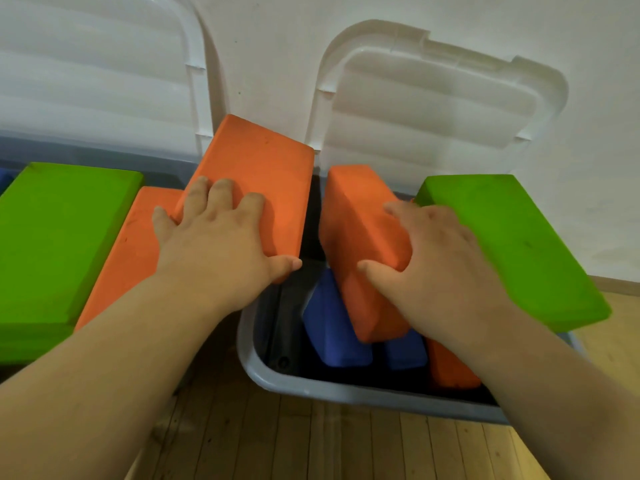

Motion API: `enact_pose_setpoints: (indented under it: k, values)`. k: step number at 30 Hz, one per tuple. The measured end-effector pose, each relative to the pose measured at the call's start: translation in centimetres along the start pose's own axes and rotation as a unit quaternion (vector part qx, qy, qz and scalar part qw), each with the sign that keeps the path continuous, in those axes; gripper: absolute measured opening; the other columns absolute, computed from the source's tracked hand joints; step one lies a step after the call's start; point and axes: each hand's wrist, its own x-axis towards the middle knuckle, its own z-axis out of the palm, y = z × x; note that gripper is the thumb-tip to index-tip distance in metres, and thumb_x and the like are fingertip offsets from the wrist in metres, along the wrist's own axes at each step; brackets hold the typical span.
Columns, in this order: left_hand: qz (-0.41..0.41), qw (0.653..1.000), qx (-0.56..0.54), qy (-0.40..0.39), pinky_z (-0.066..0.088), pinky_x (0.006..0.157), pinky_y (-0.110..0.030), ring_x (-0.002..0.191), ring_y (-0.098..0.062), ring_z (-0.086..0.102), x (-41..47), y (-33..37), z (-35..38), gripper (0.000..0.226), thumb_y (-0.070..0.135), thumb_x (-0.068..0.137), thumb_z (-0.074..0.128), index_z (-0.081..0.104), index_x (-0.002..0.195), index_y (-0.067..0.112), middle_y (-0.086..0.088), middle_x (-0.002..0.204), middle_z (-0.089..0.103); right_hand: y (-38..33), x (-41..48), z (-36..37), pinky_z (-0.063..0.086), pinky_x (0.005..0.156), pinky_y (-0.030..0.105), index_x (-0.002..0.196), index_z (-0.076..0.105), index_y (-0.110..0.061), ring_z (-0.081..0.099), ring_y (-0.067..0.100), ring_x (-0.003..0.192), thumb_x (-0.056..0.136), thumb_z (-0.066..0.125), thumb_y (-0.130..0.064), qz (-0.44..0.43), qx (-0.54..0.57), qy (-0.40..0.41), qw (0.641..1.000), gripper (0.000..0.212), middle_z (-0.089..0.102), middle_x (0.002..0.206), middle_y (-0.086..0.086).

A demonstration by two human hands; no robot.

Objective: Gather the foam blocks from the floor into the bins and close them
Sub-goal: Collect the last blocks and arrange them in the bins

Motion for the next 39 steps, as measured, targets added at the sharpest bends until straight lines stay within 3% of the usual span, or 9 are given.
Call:
enact_pose_setpoints:
  k: [9,14,16,20,22,24,26,33,39]
  values:
    - [-0.013,1.000,-0.001,-0.012,0.018,0.117,-0.071,0.156,-0.033,0.000,0.1,0.5,0.2,0.098,0.090,0.074,0.050,0.023,0.155,0.043,-0.006,0.167,0.011,0.5,-0.1,0.5,0.036,0.112,0.033,0.159,0.015,-0.048,0.042,0.029,0.141,0.079,0.074,-0.048,0.005,0.021,-0.079,0.997,0.100,0.009,0.165,0.001]
    - [-0.009,1.000,-0.003,-0.011,0.019,0.117,-0.071,0.156,-0.033,0.000,0.1,0.2,0.4,0.097,0.091,0.074,0.048,0.022,0.154,0.043,-0.006,0.166,0.011,1.1,1.6,0.7,0.028,0.091,0.004,0.144,0.045,-0.028,0.042,0.007,0.115,0.076,0.083,-0.038,-0.019,0.165,0.154,0.974,0.079,0.042,0.139,0.002]
    - [-0.007,1.000,-0.001,-0.008,0.020,0.117,-0.070,0.156,-0.032,0.001,0.1,0.2,0.5,0.097,0.091,0.074,0.046,0.022,0.154,0.044,-0.005,0.166,0.012,1.2,2.2,1.4,0.022,0.091,-0.004,0.136,0.051,-0.017,0.044,0.010,0.116,0.081,0.082,-0.033,-0.037,0.186,0.210,0.959,0.065,0.048,0.133,0.006]
    - [-0.007,1.000,-0.002,-0.008,0.021,0.117,-0.069,0.156,-0.032,0.000,0.1,0.0,0.6,0.098,0.093,0.073,0.042,0.019,0.155,0.044,-0.005,0.166,0.011,0.8,2.9,3.3,0.015,0.104,0.002,0.144,0.047,-0.016,0.037,0.025,0.141,0.094,0.068,-0.034,-0.046,0.197,0.172,0.964,0.057,0.041,0.152,0.016]
    - [-0.011,1.000,-0.006,-0.010,0.022,0.117,-0.068,0.156,-0.032,0.001,0.2,-0.1,0.7,0.098,0.093,0.072,0.041,0.019,0.155,0.045,-0.005,0.166,0.011,0.1,2.7,3.3,0.024,0.109,0.015,0.158,0.024,-0.033,0.025,0.023,0.149,0.094,0.064,-0.040,-0.028,0.187,0.083,0.978,0.076,0.013,0.169,0.007]
    - [-0.014,1.000,-0.017,-0.011,0.023,0.117,-0.068,0.156,-0.032,0.002,0.3,-0.3,0.7,0.098,0.093,0.072,0.043,0.020,0.154,0.046,-0.004,0.166,0.011,-0.5,2.3,3.1,0.041,0.103,0.034,0.157,-0.003,-0.050,0.036,0.033,0.144,0.087,0.067,-0.043,-0.017,0.140,0.006,0.990,0.099,-0.007,0.170,-0.002]
    - [-0.017,0.999,-0.032,-0.013,0.024,0.116,-0.067,0.156,-0.031,0.003,0.4,-0.5,0.7,0.098,0.093,0.071,0.044,0.022,0.154,0.046,-0.004,0.167,0.012,-0.9,2.2,2.8,0.044,0.095,0.036,0.154,-0.012,-0.055,0.047,0.038,0.136,0.083,0.069,-0.043,-0.019,0.111,-0.013,0.994,0.108,-0.008,0.168,-0.002]
    - [-0.018,0.999,-0.045,-0.011,0.029,0.113,-0.065,0.154,-0.032,0.010,0.5,-0.8,0.6,0.099,0.093,0.068,0.051,0.027,0.153,0.047,-0.003,0.163,0.018,-0.3,3.9,0.2,0.025,0.103,0.016,0.158,0.032,-0.038,0.039,0.017,0.137,0.087,0.070,-0.043,-0.017,0.135,0.131,0.982,0.080,0.030,0.156,0.004]
    - [-0.017,0.999,-0.041,-0.013,0.031,0.112,-0.065,0.153,-0.032,0.010,0.5,-0.5,0.6,0.098,0.092,0.068,0.054,0.026,0.152,0.051,-0.003,0.161,0.018,0.1,4.6,-1.0,0.038,0.112,0.040,0.159,0.032,-0.037,0.042,0.029,0.141,0.094,0.061,-0.052,0.019,0.044,0.093,0.995,0.073,0.019,0.165,0.004]
